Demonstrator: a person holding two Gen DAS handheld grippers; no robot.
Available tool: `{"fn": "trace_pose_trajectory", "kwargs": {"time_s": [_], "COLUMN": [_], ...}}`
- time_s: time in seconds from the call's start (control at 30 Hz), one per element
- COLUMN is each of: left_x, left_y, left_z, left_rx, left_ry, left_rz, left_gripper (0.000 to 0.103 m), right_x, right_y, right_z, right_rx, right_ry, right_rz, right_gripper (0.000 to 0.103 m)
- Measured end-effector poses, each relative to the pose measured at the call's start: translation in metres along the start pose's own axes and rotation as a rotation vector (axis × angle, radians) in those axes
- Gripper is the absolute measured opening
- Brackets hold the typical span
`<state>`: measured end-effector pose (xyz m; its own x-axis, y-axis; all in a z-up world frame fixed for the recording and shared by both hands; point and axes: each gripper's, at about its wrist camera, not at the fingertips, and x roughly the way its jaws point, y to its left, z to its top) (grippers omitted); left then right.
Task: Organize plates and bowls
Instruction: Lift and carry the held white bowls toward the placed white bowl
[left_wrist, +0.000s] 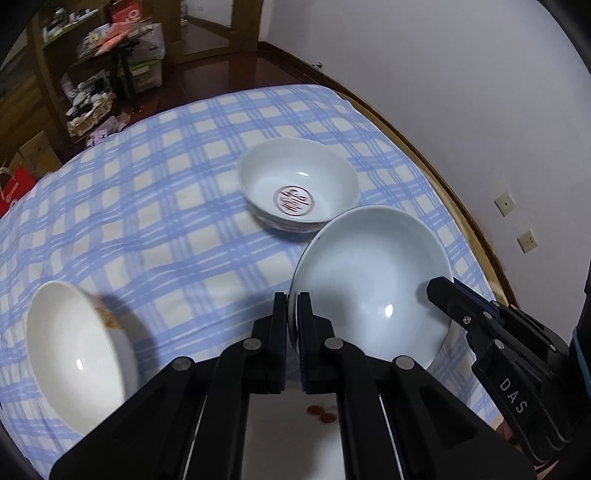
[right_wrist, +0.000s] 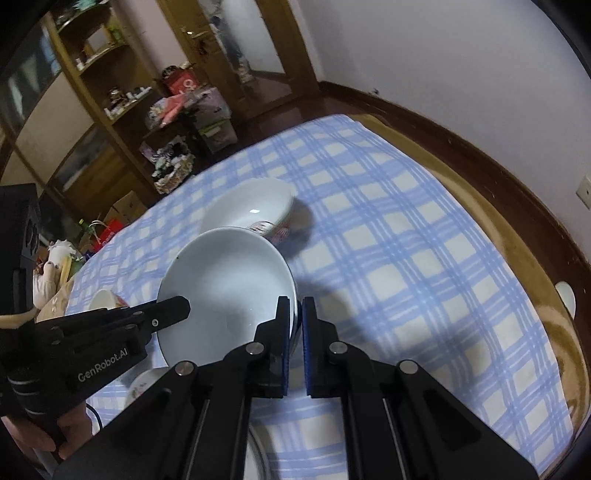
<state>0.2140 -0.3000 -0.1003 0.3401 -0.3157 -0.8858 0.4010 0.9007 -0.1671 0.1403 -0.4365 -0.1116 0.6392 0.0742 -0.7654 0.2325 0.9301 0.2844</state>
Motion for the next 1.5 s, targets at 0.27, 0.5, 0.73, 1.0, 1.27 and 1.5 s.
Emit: {"fn": "trace_pose_trajectory", "kwargs": {"time_s": [0.27, 0.5, 0.73, 1.0, 1.27, 1.5], "left_x": [-0.040, -0.072, -0.099, -0.119, -0.116, -0.105], "left_y": [0.033, 0.060, 0.090, 0.128, 0.154, 0.169], "left_z": [-0.011, -0.025, -0.038, -0.052, -0.063, -0.070], "left_rx": [-0.045, -0.079, -0.118, -0.189, -0.238, -0.256], "left_ry": [-0.029, -0.062, -0.082, -0.102, -0.109, -0.112], "left_rz": [0.043, 0.078, 0.128, 0.138, 0.139, 0.142], "left_gripper": [0.005, 0.005, 0.006, 0.006, 0.006, 0.006], "right_x": [-0.007, -0.021, -0.020, -0.014, 0.001, 0.017], "right_y": [0.042, 0.079, 0.112, 0.149, 0.168, 0.175], "right_z": [-0.006, -0.013, -0.013, -0.017, -0.023, -0.029], "right_rx": [-0.087, -0.150, -0.181, -0.214, -0.223, -0.243], "right_ry": [-0.021, -0.075, -0.076, -0.071, -0.060, -0.030], "right_rz": [0.065, 0.117, 0.188, 0.245, 0.276, 0.279], "right_gripper": [0.007, 0.007, 0.007, 0.007, 0.007, 0.007]}}
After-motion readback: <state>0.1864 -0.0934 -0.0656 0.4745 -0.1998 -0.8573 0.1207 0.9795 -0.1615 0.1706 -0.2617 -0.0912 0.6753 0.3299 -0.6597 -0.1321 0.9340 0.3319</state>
